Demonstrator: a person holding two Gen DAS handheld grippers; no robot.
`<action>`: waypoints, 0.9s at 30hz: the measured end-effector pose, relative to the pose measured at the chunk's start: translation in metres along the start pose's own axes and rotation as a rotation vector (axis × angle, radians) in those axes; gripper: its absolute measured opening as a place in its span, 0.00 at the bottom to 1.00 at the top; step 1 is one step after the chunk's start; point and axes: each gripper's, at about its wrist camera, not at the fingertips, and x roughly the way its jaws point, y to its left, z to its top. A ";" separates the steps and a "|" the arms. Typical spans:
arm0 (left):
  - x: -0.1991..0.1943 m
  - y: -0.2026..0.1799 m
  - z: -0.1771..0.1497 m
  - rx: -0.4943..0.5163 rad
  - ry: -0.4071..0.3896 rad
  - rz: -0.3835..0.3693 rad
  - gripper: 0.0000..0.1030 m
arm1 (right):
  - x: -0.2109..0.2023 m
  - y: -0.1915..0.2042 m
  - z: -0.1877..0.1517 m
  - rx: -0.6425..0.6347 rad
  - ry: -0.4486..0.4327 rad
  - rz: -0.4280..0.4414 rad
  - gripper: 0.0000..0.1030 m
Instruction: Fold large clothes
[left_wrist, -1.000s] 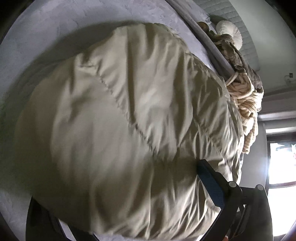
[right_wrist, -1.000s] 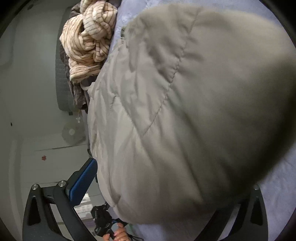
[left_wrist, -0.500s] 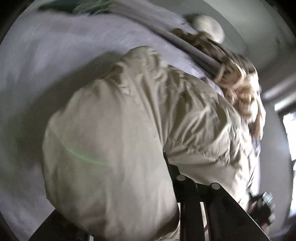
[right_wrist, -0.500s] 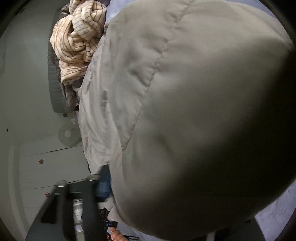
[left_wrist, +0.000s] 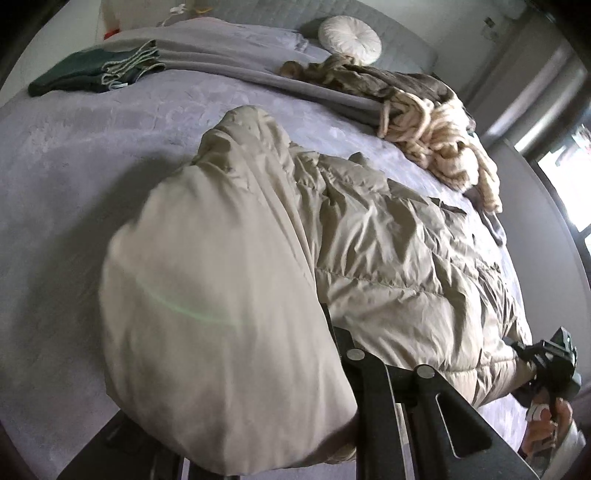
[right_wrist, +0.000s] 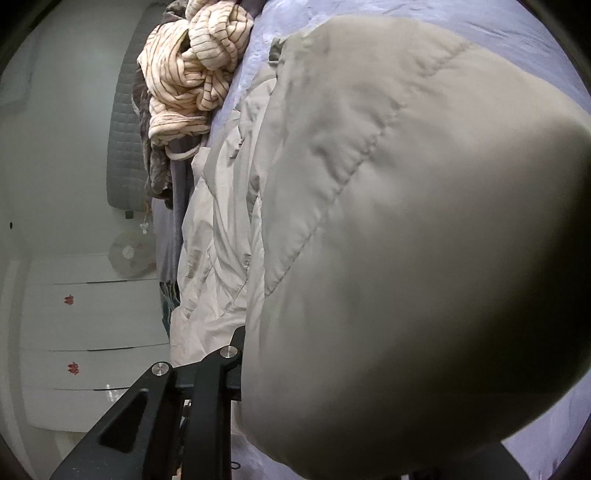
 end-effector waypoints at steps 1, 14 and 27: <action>-0.005 0.002 -0.007 0.007 0.004 -0.001 0.20 | -0.004 -0.002 -0.005 0.003 0.000 -0.002 0.23; -0.072 0.014 -0.132 -0.074 0.127 0.037 0.20 | -0.063 -0.033 -0.070 -0.010 0.086 -0.062 0.23; -0.133 0.051 -0.196 -0.261 0.144 0.181 0.49 | -0.122 -0.062 -0.088 -0.012 0.109 -0.194 0.41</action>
